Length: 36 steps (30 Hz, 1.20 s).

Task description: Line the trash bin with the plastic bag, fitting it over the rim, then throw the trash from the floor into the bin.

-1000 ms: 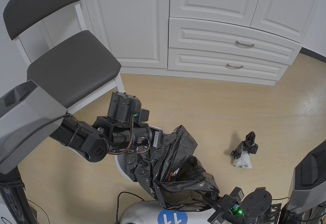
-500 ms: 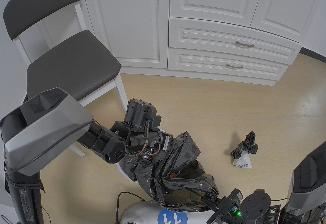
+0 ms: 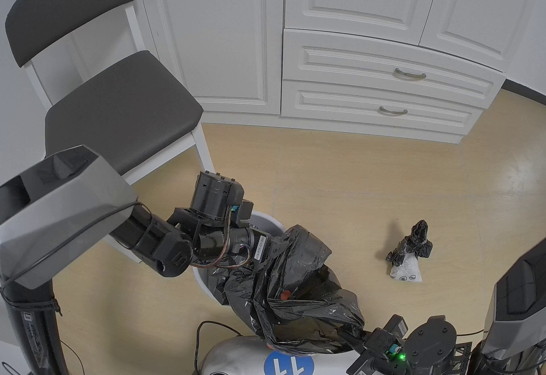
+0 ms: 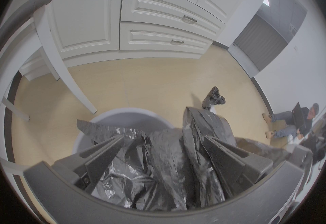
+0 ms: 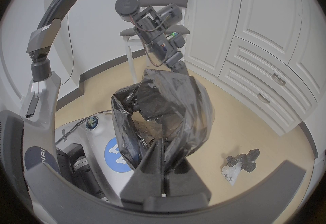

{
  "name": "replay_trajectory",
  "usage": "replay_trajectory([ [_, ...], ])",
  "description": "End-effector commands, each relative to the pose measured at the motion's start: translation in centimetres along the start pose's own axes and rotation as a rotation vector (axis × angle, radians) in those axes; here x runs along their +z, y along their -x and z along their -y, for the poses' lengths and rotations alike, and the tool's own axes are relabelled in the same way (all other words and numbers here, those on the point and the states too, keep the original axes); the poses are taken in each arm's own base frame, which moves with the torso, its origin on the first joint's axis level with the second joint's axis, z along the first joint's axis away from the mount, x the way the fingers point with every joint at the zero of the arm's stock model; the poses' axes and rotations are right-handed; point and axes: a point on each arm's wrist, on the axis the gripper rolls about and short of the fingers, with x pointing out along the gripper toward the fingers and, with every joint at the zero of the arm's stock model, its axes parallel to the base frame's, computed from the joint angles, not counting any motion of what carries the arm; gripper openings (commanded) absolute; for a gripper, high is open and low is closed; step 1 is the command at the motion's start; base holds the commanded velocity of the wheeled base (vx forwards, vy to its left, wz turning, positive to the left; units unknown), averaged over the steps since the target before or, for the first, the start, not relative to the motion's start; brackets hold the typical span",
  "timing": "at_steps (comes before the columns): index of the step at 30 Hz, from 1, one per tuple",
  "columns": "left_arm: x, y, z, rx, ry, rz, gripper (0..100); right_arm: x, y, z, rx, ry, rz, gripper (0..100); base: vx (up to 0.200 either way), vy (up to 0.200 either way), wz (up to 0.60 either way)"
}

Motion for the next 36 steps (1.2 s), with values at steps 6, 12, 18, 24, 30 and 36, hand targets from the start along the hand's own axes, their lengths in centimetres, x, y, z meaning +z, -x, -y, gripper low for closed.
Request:
replay_trajectory([
  [6,0.1,2.1,0.6,-0.129,-0.033,-0.001,100,0.3,0.0,0.0,-0.002,-0.009,0.020,0,0.000,0.000,0.00],
  [12,-0.2,0.1,1.2,-0.146,-0.043,-0.018,100,0.3,0.0,0.0,-0.002,-0.011,0.022,0,0.000,0.000,0.00],
  [18,-0.6,-1.9,1.4,-0.153,-0.080,-0.031,100,0.4,-0.1,0.0,-0.002,-0.013,0.028,0,0.000,0.000,0.00],
  [24,-0.6,-2.2,1.1,-0.148,-0.079,-0.025,0,0.5,-0.1,0.0,-0.004,-0.020,0.033,0,0.000,0.000,0.00],
  [30,1.3,0.3,-0.1,-0.118,-0.059,0.043,0,0.6,-0.2,0.0,-0.006,-0.023,0.037,0,0.000,0.000,0.00],
  [36,2.1,4.4,-2.4,-0.060,-0.028,0.091,0,1.1,-0.7,0.8,-0.042,-0.053,0.055,0,0.000,0.000,0.00],
])
